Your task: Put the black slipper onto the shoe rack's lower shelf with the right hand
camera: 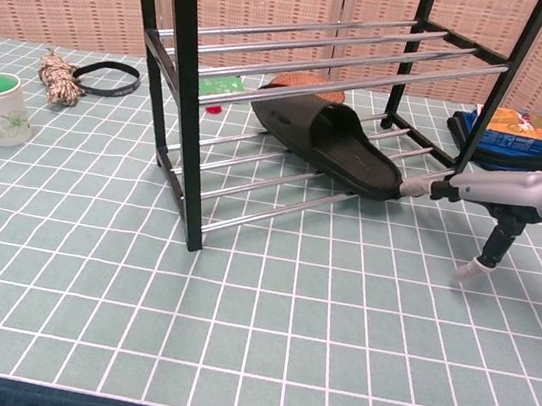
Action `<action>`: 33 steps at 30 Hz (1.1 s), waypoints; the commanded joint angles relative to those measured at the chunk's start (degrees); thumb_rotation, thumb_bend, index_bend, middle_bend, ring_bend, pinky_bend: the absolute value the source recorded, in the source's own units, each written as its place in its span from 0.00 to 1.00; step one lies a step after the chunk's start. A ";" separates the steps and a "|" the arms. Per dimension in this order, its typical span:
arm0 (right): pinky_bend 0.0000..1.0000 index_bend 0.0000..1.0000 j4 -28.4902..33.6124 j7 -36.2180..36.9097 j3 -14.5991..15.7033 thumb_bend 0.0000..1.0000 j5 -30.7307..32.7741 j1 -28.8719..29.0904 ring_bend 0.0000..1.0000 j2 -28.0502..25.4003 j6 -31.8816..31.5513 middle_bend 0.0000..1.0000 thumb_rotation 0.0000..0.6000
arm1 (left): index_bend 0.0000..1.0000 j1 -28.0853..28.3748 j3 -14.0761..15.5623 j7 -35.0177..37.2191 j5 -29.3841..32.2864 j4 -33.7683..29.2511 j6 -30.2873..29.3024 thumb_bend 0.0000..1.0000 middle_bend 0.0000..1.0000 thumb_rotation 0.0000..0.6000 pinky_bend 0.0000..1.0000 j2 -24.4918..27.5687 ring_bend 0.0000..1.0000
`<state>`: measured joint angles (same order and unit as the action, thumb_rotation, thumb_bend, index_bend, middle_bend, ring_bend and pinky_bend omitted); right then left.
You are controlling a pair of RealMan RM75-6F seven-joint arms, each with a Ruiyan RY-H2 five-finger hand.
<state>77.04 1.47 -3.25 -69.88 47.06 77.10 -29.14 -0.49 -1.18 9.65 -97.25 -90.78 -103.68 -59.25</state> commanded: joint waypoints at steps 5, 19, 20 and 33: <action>0.04 0.00 0.54 -0.04 0.14 0.18 -0.79 0.34 0.00 0.35 -0.26 0.00 1.00 | 0.08 -0.77 -0.27 0.24 -0.24 0.29 -1.29 0.26 0.12 1.00 0.31 -0.15 0.09; 0.04 0.00 12.65 -8.13 3.55 0.18 -1.34 -5.65 0.00 -8.53 -11.94 0.00 1.00 | 0.08 -0.63 -0.90 0.47 0.34 0.39 -0.42 0.26 0.12 1.00 0.31 -0.15 0.09; 0.04 0.00 14.20 -8.99 3.92 0.18 -1.18 -6.95 0.00 -9.63 -14.13 0.00 1.00 | 0.08 -0.55 -0.94 0.27 0.41 0.33 -0.22 0.26 0.12 1.00 0.31 -0.18 0.09; 0.04 0.00 11.76 -16.19 4.44 0.18 -3.00 -31.14 0.00 -9.44 -55.65 0.00 1.00 | 0.08 6.29 -1.88 -7.06 5.65 -1.69 15.33 0.26 0.13 1.00 0.31 -1.45 0.09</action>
<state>92.08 -11.30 1.34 -72.72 24.79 66.16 -72.87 3.61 -2.66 4.60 -93.49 -91.92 -92.04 -60.15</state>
